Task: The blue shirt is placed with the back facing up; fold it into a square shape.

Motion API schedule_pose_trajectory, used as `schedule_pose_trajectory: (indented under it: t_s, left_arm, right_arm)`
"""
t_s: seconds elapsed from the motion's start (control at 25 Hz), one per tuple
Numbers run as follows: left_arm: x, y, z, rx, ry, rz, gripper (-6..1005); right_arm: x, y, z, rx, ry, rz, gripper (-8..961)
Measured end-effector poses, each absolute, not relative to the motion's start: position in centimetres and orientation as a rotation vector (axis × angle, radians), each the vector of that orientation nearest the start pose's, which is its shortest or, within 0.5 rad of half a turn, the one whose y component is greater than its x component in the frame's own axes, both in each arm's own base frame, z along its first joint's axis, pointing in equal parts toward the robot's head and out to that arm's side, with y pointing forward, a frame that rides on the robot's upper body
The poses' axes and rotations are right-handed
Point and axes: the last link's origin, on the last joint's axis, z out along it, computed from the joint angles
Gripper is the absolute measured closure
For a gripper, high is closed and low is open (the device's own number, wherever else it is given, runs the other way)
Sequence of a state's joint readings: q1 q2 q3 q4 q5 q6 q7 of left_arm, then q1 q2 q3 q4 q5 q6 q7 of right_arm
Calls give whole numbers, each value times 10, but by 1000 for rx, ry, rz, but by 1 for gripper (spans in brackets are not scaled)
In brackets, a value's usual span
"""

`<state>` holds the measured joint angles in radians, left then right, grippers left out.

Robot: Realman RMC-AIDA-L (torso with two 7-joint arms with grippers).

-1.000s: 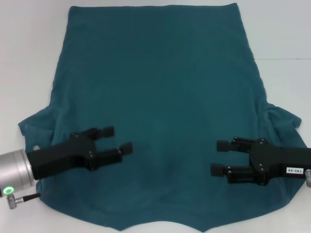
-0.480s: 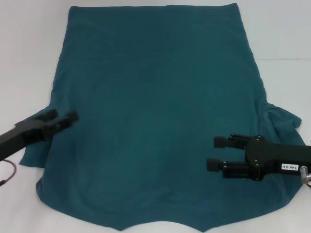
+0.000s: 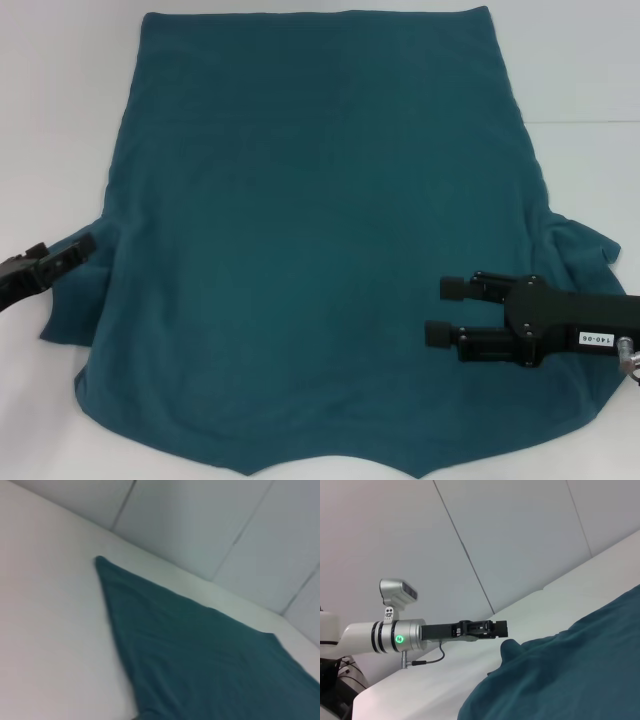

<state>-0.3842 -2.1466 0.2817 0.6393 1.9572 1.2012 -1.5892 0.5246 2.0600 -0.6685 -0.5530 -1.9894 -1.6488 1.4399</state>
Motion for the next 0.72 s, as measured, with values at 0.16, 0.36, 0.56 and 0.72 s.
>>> schedule_pose_trajectory:
  t_s: [0.16, 0.36, 0.56, 0.72]
  left_arm:
    - [-373, 311, 32, -1814, -1290, -758, 123]
    - [-375, 310, 27, -1809, -1308, -746, 123]
    - [-377, 309, 23, -1800, -1321, -730, 123]
    - [-378, 308, 21, -1812, -1326, -712, 124]
  right_arm:
    - [264, 311, -7, -2770, 814, 845, 71]
    - [264, 311, -7, -2768, 814, 846, 71]
    - [264, 311, -7, -2768, 813, 846, 71]
    - [264, 311, -7, -2769, 812, 845, 72]
